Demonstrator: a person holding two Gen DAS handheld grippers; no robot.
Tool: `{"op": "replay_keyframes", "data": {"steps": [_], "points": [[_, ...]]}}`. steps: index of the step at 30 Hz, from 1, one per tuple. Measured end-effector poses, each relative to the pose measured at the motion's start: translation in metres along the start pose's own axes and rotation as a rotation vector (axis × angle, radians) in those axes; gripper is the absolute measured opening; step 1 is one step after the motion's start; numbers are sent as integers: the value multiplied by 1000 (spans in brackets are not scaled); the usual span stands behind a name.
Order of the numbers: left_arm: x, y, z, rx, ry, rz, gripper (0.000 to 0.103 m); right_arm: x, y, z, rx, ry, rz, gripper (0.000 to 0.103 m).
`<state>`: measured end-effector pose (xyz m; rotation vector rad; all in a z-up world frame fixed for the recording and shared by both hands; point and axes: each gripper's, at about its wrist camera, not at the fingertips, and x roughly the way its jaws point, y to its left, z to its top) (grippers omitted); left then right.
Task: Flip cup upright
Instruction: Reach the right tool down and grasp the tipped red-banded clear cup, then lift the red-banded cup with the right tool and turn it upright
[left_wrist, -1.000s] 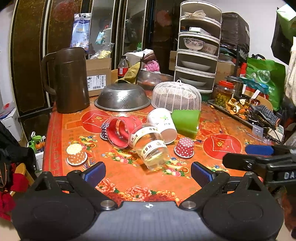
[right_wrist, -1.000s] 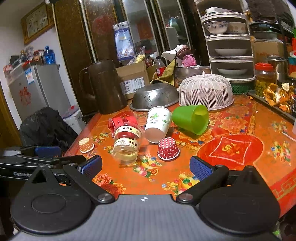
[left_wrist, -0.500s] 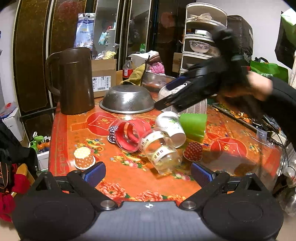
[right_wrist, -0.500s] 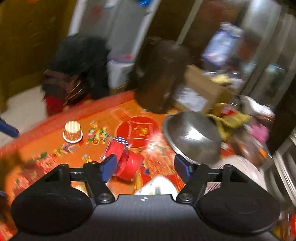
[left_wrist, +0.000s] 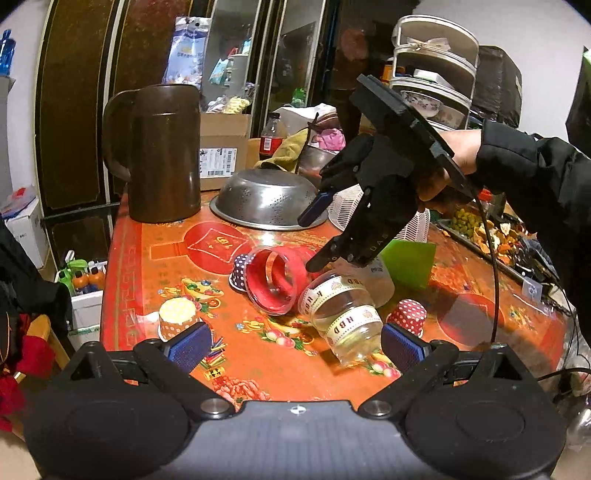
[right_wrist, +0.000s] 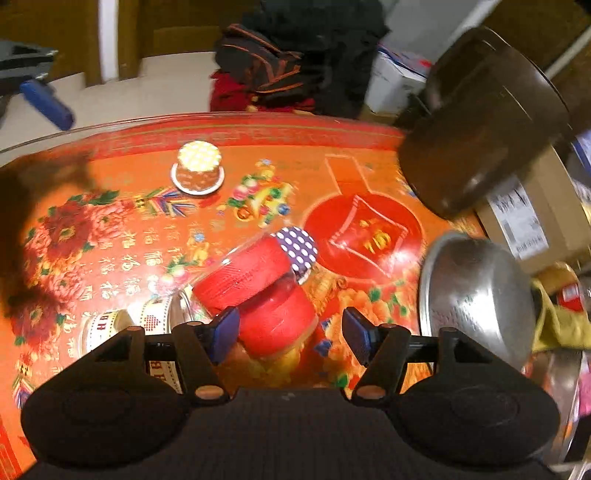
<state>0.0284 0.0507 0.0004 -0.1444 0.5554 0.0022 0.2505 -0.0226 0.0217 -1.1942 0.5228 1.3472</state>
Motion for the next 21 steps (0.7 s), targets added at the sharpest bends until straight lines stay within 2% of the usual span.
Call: {"op": "replay_keyframes", "data": {"steps": [4,9,14,16,21], "points": [[1,6,-2,-25,0,-4,100,8,4,9,-85,13,36,63],[1,12,-3,-47,-2,-4,100,23,3,19,-117,50,116,63],[2,20,-6,-70,6,3,100,39,1,21,-117,99,160,62],[1,23,-6,-79,7,5,100,42,-1,21,-99,105,168,57],[-7,28,-8,-97,-8,7,100,34,-4,22,-29,99,175,56]]}}
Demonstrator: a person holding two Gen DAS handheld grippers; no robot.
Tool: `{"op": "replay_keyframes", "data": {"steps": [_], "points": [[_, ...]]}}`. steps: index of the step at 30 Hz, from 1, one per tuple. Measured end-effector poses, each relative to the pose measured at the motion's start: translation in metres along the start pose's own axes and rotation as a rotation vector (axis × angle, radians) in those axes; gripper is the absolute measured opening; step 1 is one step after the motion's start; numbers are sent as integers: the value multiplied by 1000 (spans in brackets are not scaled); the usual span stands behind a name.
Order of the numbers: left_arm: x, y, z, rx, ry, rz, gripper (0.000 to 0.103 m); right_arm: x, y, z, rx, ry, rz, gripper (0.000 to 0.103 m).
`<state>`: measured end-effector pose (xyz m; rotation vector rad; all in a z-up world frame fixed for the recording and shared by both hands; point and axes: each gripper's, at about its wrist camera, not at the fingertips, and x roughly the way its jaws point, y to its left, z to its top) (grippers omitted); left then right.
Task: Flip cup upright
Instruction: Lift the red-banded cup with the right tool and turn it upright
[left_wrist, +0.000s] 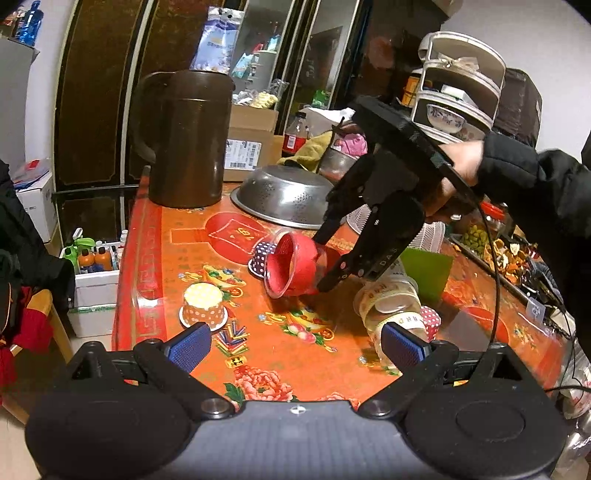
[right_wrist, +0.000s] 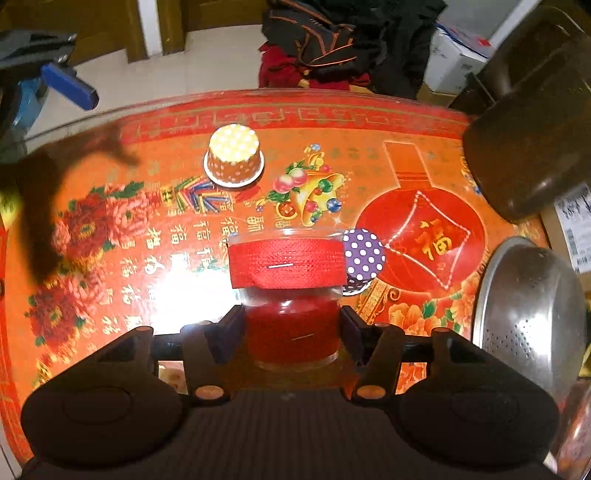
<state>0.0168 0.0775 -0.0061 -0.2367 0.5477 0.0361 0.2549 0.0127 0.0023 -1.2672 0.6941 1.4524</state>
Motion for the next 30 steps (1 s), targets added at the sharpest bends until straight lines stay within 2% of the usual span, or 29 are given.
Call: {"op": "replay_keyframes", "data": {"steps": [3,8,12,14,17,20,23,25,27,30], "points": [[-8,6,-1,-21,-9,2,100,-19,3,0,66,-56,-31,56],[-31,17,-5,-52,-35,-10,100,-72,28,-6,292,-160,-71,57],[-53,23,-10,-57,-50,0,101,-109,77,-15,536,-192,-112,58],[-64,26,-14,-67,-48,-7,101,-122,107,-24,710,-192,-139,58],[-82,27,-22,-76,-65,-25,101,-133,153,-40,901,-233,-141,58],[-92,25,-33,-72,-58,-48,101,-124,192,-61,1144,-285,-125,58],[-96,26,-42,-102,-32,-86,101,-97,218,-83,1366,-309,-39,58],[-97,26,-45,-99,-17,-92,101,-85,229,-94,1467,-327,2,58],[-93,23,-46,-83,23,-91,101,-80,239,-98,1513,-345,5,58],[-82,22,-45,-127,60,-119,101,-74,246,-98,1550,-366,18,60]]}}
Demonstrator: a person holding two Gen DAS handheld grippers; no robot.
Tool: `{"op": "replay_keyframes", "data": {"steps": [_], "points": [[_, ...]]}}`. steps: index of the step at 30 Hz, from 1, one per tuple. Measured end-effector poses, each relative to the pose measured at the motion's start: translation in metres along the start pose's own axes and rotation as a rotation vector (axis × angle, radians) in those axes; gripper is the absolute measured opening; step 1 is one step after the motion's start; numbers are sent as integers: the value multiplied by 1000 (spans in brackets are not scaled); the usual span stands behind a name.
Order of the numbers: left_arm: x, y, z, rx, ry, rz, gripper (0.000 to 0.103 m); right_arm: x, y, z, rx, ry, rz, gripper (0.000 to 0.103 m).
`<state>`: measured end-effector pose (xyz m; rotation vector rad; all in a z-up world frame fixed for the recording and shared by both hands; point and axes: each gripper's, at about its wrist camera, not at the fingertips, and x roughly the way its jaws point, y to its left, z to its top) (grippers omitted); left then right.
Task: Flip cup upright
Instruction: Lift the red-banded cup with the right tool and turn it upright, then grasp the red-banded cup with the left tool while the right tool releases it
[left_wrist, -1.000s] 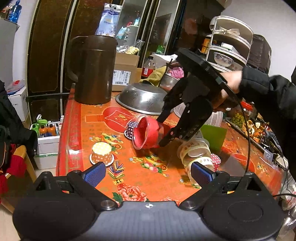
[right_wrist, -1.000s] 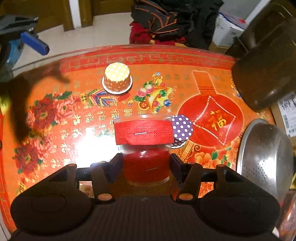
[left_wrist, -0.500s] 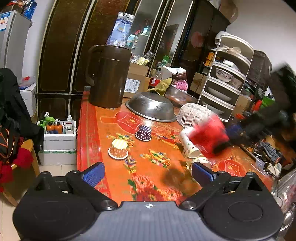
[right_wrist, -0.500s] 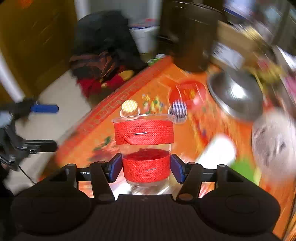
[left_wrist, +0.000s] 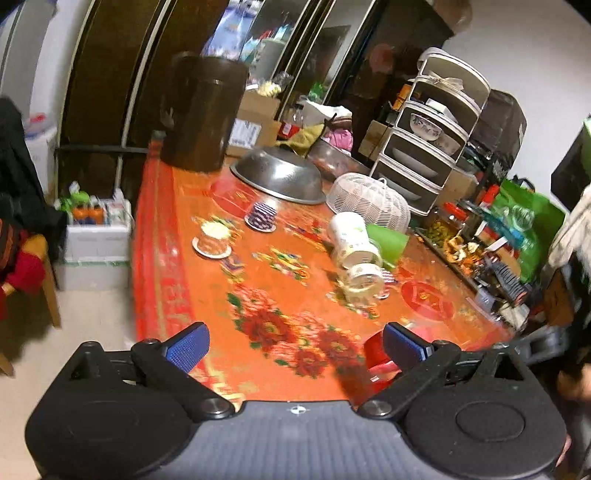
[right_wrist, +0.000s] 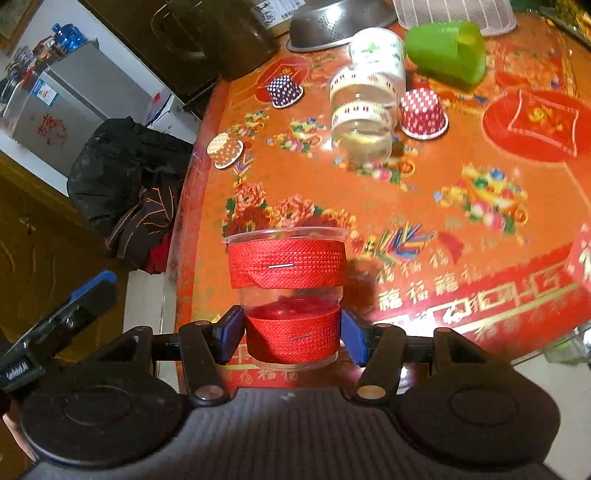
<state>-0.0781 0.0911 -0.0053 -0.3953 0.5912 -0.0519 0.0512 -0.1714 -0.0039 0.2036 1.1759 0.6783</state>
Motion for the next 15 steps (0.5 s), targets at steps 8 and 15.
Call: {"op": "replay_keyframes", "data": {"steps": [8,15], "points": [[50,-21,1,-27,164,-76,101,3,-8,-6,33,-24,-4,67],[77,-27,1,-90,254,-110,99,4,-8,-14,3,-37,42,71]]}}
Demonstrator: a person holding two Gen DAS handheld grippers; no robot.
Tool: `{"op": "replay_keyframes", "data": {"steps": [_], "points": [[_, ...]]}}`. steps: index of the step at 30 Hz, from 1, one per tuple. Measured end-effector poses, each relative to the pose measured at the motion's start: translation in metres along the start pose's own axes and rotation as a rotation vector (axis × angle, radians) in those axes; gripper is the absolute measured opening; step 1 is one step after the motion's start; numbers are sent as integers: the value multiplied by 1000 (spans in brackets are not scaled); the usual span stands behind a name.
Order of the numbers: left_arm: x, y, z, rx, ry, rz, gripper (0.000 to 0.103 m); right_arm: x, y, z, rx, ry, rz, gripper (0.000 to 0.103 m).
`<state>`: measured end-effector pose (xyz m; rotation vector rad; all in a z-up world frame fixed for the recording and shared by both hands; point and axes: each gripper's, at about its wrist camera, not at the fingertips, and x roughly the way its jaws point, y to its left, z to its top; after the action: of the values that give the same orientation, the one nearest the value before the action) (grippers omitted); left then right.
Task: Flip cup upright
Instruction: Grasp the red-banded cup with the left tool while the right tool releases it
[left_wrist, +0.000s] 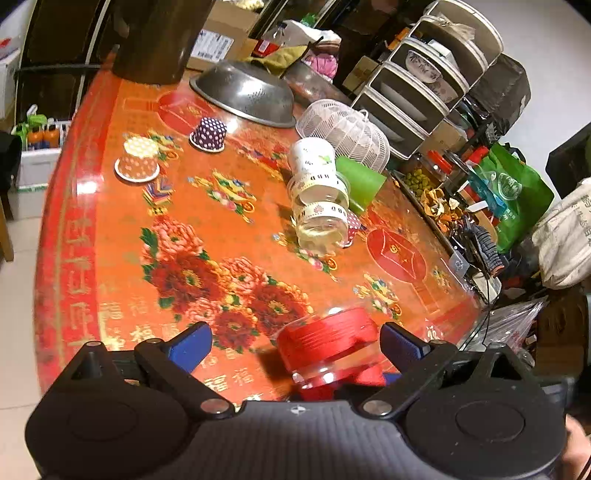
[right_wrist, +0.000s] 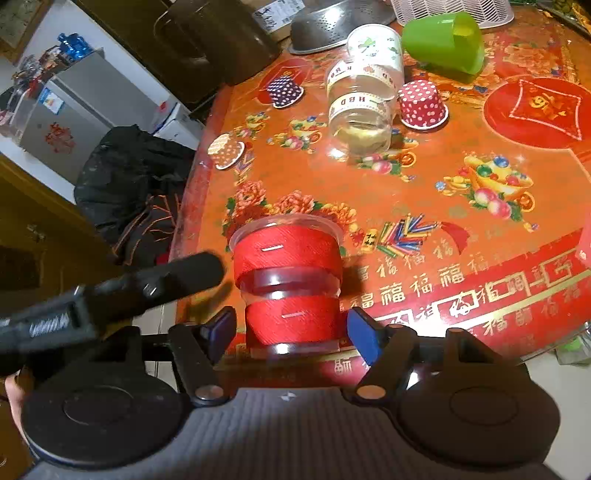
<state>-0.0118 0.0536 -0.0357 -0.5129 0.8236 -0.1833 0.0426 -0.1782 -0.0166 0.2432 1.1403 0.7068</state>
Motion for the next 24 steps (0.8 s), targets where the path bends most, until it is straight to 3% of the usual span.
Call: {"op": "replay_keyframes", "data": {"steps": [5,12,24], "points": [[14,-5,4,-41,30,-18,99,-7,-1,-8,-36,-25,24,73],[35,-5,-3,-65,91,50,93,-17,-6,-18,-79,-64,21,75],[29,-4,-13,-224,41,98,90,-41,-24,-35,-81,-138,92,78]]}}
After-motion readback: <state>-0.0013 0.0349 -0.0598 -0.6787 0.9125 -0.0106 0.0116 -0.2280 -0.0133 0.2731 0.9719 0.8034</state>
